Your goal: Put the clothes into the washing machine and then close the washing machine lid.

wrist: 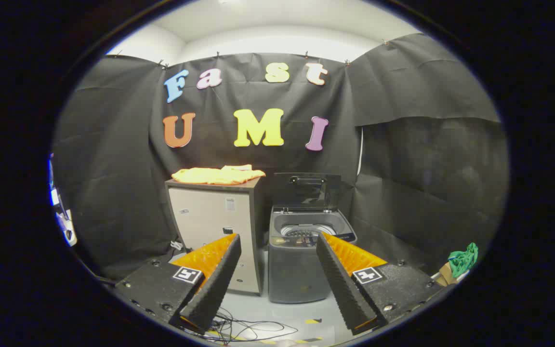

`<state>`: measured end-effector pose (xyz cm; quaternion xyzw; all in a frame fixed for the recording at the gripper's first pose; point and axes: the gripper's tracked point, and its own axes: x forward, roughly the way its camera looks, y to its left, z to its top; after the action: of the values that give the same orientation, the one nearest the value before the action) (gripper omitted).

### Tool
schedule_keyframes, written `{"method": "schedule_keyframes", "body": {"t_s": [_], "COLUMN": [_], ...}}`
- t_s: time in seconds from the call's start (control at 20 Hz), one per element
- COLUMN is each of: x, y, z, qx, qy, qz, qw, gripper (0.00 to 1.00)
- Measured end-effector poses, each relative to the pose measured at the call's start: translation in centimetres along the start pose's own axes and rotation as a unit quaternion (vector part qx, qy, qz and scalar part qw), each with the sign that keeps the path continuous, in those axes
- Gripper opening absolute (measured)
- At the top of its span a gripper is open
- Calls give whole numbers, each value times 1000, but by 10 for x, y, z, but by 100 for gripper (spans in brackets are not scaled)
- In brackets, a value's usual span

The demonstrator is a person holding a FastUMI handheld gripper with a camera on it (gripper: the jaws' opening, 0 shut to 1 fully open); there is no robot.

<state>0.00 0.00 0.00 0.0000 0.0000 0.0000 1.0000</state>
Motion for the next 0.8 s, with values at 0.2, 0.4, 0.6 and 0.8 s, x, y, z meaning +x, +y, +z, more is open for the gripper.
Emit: {"method": "schedule_keyframes", "body": {"t_s": [0.2, 0.4, 0.6, 0.8], "x": [2, 0, -1, 1], "y": [7, 12, 13, 13], "z": [0, 0, -2, 6], "qx": [4, 2, -1, -2], "qy": [1, -1, 4, 4], "qz": [6, 9, 10, 7], "qw": [1000, 1000, 1000, 1000], "gripper": [99, 99, 99, 99]}}
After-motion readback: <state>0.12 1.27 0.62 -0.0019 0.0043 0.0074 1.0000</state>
